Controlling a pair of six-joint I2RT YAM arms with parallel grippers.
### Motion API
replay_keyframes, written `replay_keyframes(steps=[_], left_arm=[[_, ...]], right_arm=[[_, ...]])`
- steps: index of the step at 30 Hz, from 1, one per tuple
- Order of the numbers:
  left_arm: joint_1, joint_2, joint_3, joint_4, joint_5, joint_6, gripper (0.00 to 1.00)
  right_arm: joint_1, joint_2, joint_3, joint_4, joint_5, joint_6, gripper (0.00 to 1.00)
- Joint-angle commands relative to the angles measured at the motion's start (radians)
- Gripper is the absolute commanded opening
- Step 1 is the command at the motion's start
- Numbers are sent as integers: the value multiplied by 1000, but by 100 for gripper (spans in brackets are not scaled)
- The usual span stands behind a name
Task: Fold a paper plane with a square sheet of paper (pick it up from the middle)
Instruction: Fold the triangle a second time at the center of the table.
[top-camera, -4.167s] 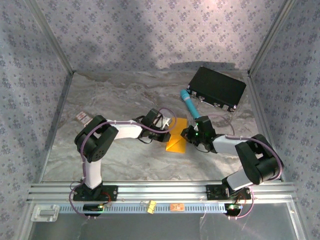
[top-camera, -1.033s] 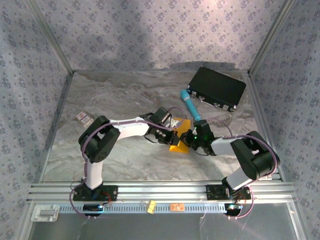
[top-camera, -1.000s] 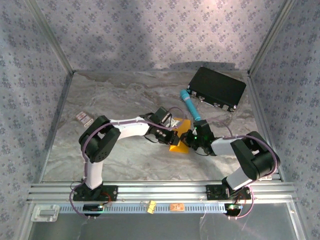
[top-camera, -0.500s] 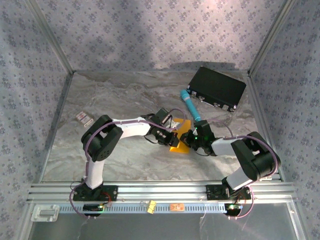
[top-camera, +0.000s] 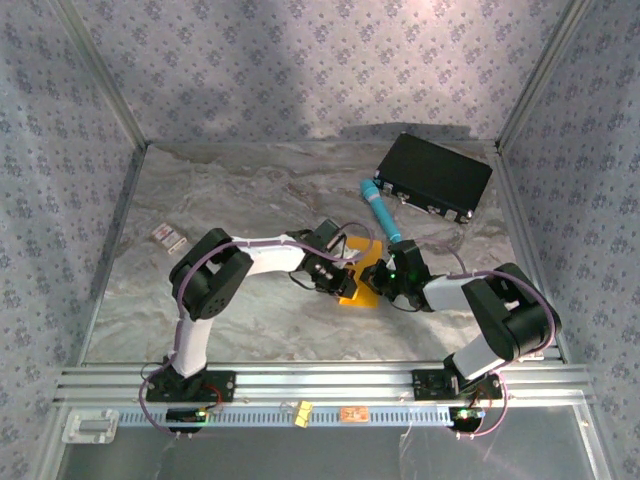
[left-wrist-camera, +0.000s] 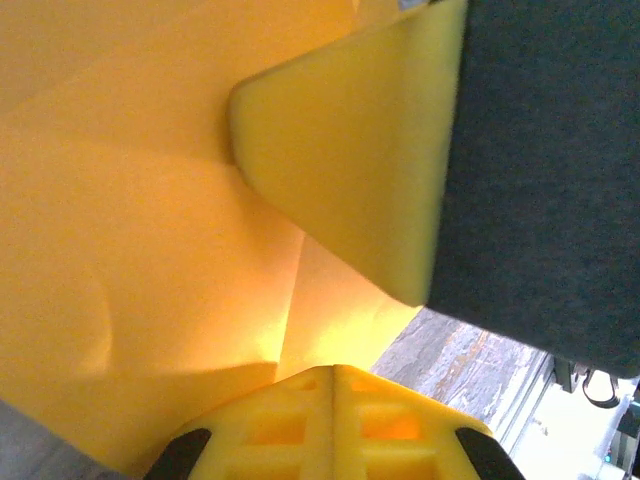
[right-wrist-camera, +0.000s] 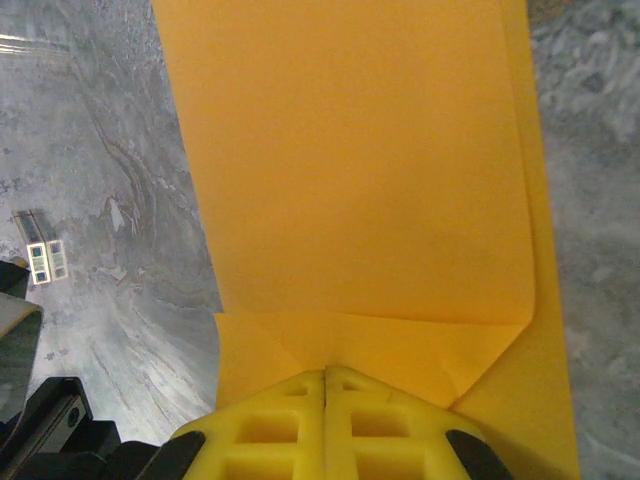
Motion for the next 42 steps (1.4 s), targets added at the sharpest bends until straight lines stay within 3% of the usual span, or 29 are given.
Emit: replay_keyframes(steps=[1,24,31,36,42], left_arm=[[-5,0,1,-28,-23,38,5],[3,-119,-206,37,-31,10,7],[18,-205,-293,148,30,-105,6],[27,-295,-230,138,31,-118,7],[36,-180,-127,137,44,-131,6]], right_arm=[[-7,39,-18,-96,25,-25,3],[0,36,-22,-86,36,-17,2],[4,37,-18,-73,25,-12,2],[5,32,-8,-80,26,-15,2],[6,26,-10,-83,25,-17,2]])
